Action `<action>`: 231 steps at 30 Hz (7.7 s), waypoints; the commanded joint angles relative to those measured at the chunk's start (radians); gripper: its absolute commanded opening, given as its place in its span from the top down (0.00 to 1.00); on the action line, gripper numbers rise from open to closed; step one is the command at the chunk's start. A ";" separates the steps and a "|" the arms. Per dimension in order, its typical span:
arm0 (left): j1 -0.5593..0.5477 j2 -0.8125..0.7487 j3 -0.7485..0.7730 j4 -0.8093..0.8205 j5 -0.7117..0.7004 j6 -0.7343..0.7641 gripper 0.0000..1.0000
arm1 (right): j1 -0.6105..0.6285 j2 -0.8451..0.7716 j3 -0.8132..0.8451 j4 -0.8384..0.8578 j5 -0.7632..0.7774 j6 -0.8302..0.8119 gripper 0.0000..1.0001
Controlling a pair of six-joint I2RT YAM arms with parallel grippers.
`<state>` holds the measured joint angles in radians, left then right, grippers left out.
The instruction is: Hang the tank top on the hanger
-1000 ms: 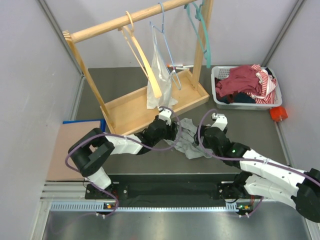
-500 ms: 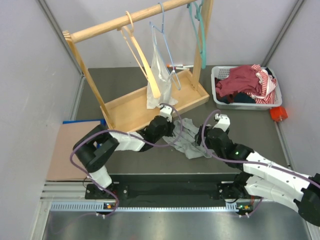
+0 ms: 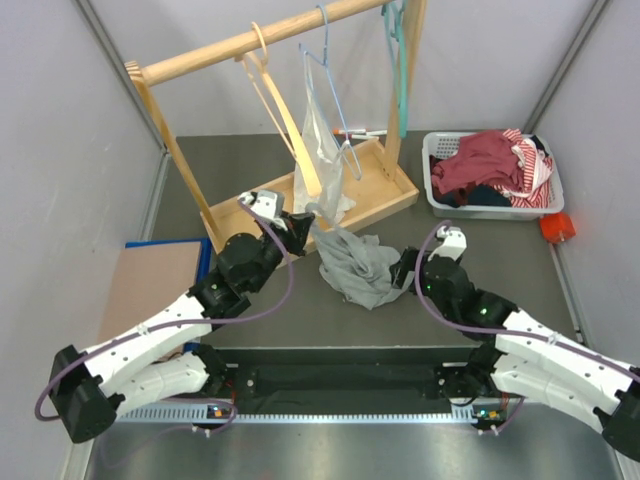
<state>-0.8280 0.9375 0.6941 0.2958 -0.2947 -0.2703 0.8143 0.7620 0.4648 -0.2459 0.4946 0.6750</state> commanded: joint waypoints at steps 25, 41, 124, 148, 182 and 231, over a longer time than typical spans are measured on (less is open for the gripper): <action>0.001 0.096 -0.223 -0.092 -0.031 0.013 1.00 | 0.019 0.013 0.610 0.068 0.113 -0.489 0.13; 0.001 0.049 -0.228 -0.118 -0.058 0.013 1.00 | -0.012 0.612 1.173 0.307 0.202 -0.822 0.10; 0.112 0.086 0.008 -0.218 -0.221 0.023 1.00 | -0.064 -0.285 0.522 -0.506 -0.461 -0.374 1.00; -0.115 0.184 0.203 -0.149 0.011 -0.040 1.00 | -0.066 -0.355 0.725 -0.727 0.001 -0.356 1.00; -0.036 0.440 0.053 0.057 0.161 -0.055 0.24 | -0.064 -0.302 0.604 -0.569 0.009 -0.331 1.00; 0.109 0.669 0.085 0.249 0.250 -0.258 1.00 | -0.064 -0.302 0.502 -0.498 -0.073 -0.298 1.00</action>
<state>-0.7242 1.7523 0.8001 0.4778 0.0525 -0.5907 0.7433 0.4595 0.9749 -0.8108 0.4370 0.3687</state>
